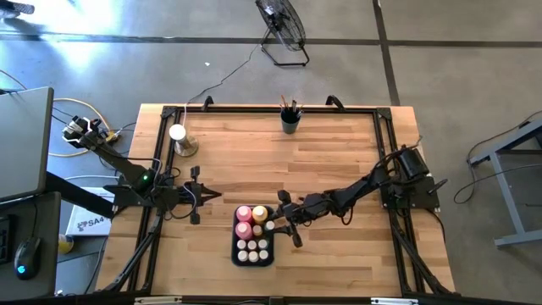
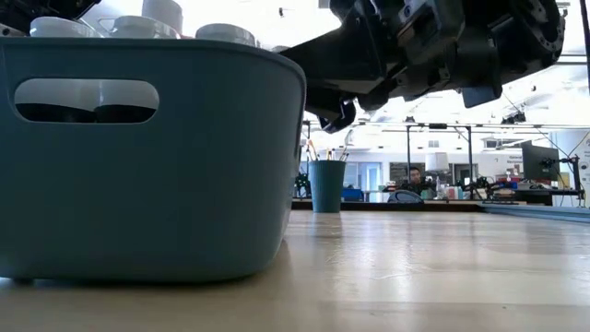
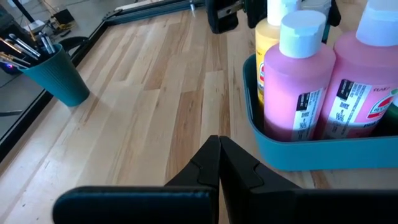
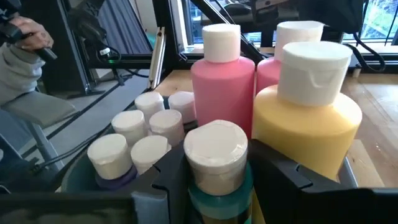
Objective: Pick & Place Paint Supplies
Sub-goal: Put the green paint bottle into the green bin
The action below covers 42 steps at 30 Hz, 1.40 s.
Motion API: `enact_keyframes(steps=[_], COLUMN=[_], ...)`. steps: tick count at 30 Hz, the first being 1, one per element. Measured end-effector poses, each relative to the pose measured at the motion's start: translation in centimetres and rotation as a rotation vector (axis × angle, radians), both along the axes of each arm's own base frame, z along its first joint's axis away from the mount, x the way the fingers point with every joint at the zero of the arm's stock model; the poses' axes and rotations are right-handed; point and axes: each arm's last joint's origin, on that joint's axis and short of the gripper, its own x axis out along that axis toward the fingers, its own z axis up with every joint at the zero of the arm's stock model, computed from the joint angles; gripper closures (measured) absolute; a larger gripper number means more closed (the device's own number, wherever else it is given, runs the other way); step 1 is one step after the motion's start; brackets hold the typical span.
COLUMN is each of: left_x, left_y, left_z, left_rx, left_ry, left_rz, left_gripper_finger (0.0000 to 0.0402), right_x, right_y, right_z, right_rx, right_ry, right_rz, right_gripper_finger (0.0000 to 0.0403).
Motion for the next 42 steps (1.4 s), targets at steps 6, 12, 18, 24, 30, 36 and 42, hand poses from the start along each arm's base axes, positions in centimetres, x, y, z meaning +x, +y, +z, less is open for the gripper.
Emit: enact_keyframes(steps=[6, 12, 18, 24, 30, 36, 42], left_x=[0.0, 0.0, 0.0, 0.0, 0.0, 0.0, 0.0], left_y=[0.0, 0.0, 0.0, 0.0, 0.0, 0.0, 0.0], left_z=[0.0, 0.0, 0.0, 0.0, 0.0, 0.0, 0.0], left_rx=[0.0, -0.001, -0.001, -0.001, -0.001, -0.001, -0.001], left_ry=[-0.001, -0.001, -0.001, 0.0, 0.0, 0.001, 0.003], left_rz=[0.0, 0.0, 0.0, -0.001, -0.001, -0.001, -0.003], left_gripper_finger=[0.0402, 0.0402, 0.0402, 0.0402, 0.0402, 0.0402, 0.0402], right_x=[0.0, 0.4, 0.6, 0.6, 0.6, 0.5, -0.1], right_y=[0.0, 0.3, 0.4, 0.4, 0.3, 0.4, 0.3], right_z=[-0.1, -1.5, -1.9, -1.9, -2.0, -1.4, 1.3], right_rx=[0.016, 0.012, 0.014, 0.013, 0.008, 0.01, -0.058], right_ry=[0.017, 0.046, 0.046, 0.05, 0.06, 0.048, 0.004], right_rz=[-0.007, -0.007, -0.002, -0.001, -0.005, 0.036, 0.06], right_gripper_finger=[0.0264, 0.0264, 0.0264, 0.0247, 0.0199, 0.0157, 0.0154])
